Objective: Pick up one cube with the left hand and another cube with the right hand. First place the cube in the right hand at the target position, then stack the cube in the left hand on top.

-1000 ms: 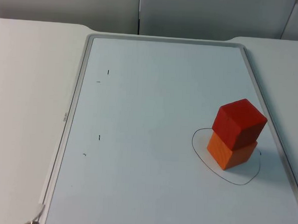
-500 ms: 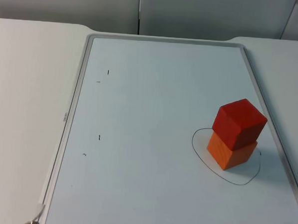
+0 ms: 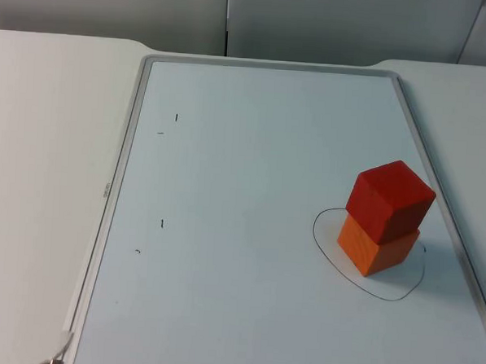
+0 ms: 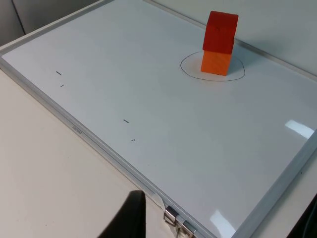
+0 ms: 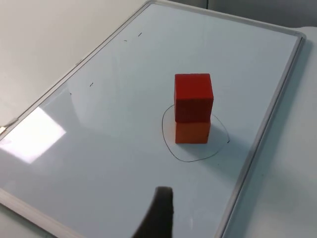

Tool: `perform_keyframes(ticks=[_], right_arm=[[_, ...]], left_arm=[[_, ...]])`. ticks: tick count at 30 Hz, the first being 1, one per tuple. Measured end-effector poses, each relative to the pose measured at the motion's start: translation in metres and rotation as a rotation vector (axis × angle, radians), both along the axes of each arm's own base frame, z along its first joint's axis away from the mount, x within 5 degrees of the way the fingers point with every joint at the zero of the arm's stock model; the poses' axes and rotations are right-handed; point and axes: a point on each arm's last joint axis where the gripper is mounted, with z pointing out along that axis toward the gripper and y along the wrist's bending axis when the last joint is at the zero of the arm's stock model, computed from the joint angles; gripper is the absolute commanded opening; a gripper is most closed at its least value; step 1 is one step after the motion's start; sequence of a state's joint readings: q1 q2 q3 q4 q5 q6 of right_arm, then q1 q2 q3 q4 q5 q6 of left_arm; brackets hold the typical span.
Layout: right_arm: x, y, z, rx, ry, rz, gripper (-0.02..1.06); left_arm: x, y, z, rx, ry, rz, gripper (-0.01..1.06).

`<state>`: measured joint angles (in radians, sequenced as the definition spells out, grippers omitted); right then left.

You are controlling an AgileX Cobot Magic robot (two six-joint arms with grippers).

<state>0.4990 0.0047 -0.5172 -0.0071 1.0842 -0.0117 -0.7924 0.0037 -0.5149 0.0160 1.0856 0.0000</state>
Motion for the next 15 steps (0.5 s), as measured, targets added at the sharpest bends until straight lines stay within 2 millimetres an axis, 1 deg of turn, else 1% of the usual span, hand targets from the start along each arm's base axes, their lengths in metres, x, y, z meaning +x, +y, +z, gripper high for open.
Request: perform_keyframes(ticks=[2,4,5,6,15], right_arm=[[0.0007,-0.0013,0.0000,0.003,0.001,-0.019,0.86],[0.0009,-0.0017,0.0000,0.004,0.001,-0.027,1.00],[0.0011,-0.0020,0.0000,0.004,0.002,-0.031,1.00],[0.0011,-0.0021,0.0000,0.004,0.001,-0.031,1.05],[0.0011,-0.0022,0.0000,0.006,0.003,-0.034,1.05]], left_arm=[[0.0000,0.0000,0.0000,0.000,0.000,0.000,1.05],[0.0000,0.0000,0.0000,0.000,0.000,0.000,1.05],[0.0000,0.0000,0.0000,0.000,0.000,0.000,1.05],[0.0000,0.0000,0.0000,0.000,0.000,0.000,1.05],[0.0000,0.0000,0.0000,0.000,0.000,0.000,1.05]])
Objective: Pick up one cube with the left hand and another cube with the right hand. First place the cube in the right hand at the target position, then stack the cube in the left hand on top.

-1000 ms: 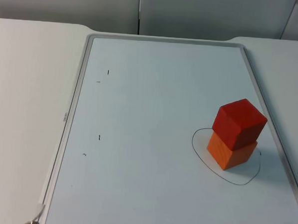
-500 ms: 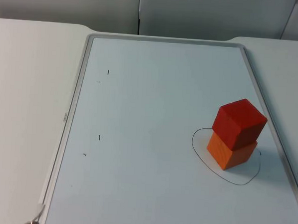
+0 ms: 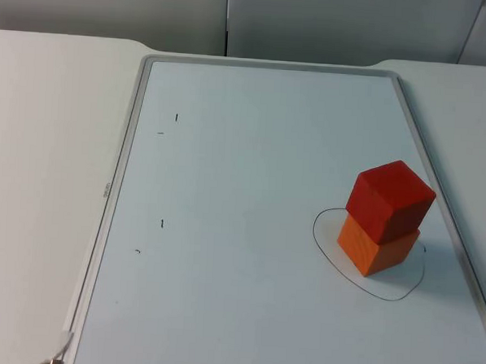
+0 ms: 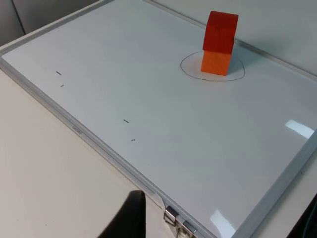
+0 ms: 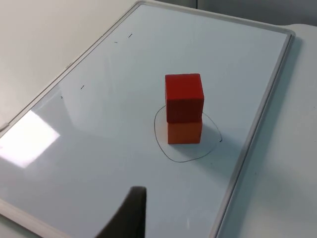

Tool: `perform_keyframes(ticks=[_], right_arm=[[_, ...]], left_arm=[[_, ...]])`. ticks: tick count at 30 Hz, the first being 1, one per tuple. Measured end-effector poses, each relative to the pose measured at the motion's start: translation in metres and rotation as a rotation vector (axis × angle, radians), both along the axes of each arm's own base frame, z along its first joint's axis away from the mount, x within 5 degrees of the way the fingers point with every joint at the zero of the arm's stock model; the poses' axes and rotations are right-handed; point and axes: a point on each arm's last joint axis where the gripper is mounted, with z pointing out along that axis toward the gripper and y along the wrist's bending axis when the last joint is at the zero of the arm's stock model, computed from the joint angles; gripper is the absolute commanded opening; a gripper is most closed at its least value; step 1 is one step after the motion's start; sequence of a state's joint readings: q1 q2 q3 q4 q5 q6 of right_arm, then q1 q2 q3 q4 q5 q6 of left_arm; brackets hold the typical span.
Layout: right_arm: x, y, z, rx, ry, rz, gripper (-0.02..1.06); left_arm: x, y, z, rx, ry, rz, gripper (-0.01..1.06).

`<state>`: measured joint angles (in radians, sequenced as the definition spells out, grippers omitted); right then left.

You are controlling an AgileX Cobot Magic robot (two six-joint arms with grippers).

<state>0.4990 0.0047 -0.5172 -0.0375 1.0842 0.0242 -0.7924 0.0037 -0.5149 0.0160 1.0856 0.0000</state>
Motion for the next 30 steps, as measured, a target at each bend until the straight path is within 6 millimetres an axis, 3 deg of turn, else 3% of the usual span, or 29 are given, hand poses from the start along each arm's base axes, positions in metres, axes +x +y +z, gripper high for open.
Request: perform_keyframes(ticks=[19,30], right_arm=[[-0.0001,0.0001,0.0000,0.002,0.001,-0.019,1.05],[-0.0020,0.0024,0.0000,0.002,0.000,-0.399,1.05]], left_arm=[[0.0000,0.0000,0.0000,0.000,0.000,0.000,1.05],[0.0000,0.0000,0.0000,0.000,0.000,0.000,1.05]])
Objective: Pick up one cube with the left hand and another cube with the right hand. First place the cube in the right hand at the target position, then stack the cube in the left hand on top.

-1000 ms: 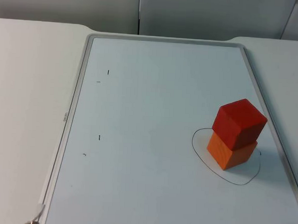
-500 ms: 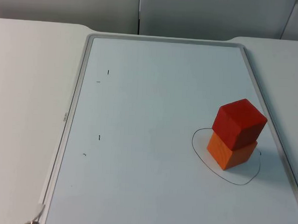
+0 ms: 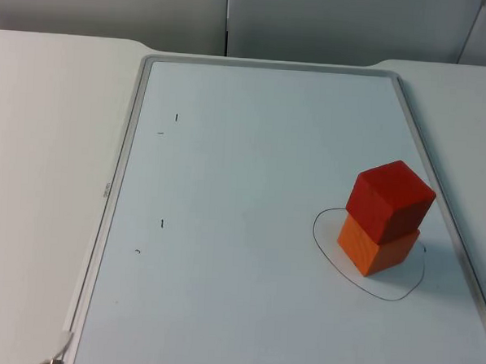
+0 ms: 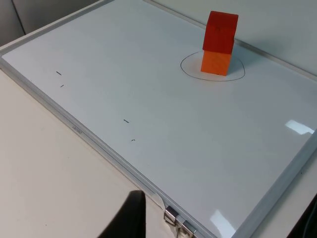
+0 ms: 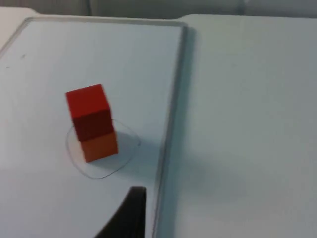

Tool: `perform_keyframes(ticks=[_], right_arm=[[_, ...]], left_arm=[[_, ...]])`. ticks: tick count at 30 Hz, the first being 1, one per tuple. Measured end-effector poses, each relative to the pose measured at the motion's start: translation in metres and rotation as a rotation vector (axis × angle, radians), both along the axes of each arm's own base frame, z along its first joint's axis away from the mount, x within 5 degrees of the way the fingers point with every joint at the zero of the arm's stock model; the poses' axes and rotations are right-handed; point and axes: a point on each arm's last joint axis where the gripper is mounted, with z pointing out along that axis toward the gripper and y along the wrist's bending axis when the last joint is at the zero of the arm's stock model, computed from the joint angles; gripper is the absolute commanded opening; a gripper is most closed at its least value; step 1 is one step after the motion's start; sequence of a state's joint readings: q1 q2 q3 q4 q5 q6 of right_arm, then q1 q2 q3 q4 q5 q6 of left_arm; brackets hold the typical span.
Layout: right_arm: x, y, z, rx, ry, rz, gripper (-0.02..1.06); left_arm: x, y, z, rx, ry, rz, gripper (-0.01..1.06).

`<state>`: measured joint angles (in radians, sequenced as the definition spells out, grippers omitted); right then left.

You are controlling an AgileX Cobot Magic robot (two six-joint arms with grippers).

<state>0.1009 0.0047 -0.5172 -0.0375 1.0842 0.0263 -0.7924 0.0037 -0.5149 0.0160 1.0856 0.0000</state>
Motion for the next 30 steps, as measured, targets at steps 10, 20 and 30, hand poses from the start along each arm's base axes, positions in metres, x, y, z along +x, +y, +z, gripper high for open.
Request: perform_keyframes(ticks=[10,20,30], right_arm=[[-0.0004,0.0006,0.0000,-0.002,0.000,-0.116,1.05],[-0.0003,0.0004,0.0000,-0.003,0.000,-0.093,1.05],[-0.0003,0.0004,0.0000,-0.003,0.000,-0.093,1.05]], left_arm=[[0.0000,0.0000,0.0000,0.000,0.000,0.004,1.05],[-0.0002,-0.0001,0.0000,0.000,0.000,0.026,1.05],[-0.0011,-0.0009,0.0000,0.000,0.000,0.197,1.05]])
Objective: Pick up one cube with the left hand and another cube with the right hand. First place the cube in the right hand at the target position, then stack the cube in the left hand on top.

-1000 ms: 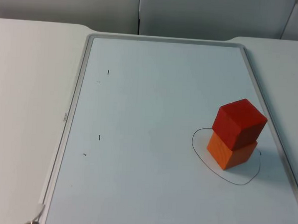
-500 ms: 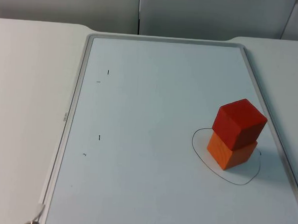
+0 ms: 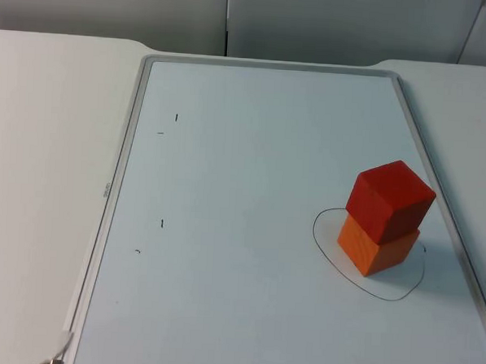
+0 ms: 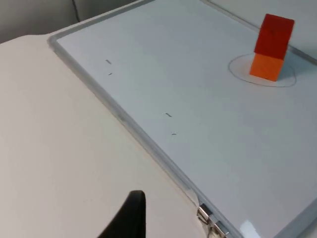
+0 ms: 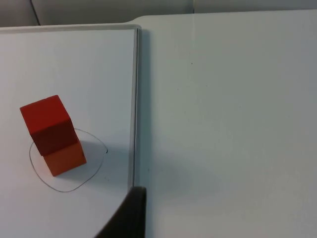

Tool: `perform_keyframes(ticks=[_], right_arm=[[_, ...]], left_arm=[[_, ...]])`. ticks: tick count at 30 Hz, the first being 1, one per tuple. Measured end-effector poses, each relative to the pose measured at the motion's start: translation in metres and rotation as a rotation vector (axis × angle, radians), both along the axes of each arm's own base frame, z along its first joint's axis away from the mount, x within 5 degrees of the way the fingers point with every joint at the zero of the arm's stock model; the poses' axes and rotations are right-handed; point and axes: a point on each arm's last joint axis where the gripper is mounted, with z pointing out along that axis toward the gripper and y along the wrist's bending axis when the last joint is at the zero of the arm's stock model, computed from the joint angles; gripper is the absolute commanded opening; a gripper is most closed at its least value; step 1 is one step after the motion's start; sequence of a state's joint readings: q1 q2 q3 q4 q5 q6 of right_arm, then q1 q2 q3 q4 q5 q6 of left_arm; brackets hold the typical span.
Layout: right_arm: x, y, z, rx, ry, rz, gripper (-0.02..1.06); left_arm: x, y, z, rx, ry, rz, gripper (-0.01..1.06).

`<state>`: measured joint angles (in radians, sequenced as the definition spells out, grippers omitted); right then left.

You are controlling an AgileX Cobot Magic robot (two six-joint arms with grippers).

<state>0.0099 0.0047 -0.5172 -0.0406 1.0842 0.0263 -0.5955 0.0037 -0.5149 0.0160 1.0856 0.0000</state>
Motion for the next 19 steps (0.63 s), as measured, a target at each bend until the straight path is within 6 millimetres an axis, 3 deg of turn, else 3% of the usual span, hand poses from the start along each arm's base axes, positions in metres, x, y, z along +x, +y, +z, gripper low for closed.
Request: perform_keyframes(ticks=[19], right_arm=[[0.0000,0.0000,0.0000,0.000,0.000,0.000,1.05]], left_arm=[[-0.0019,-0.0038,0.0000,0.000,0.000,0.599,1.05]])
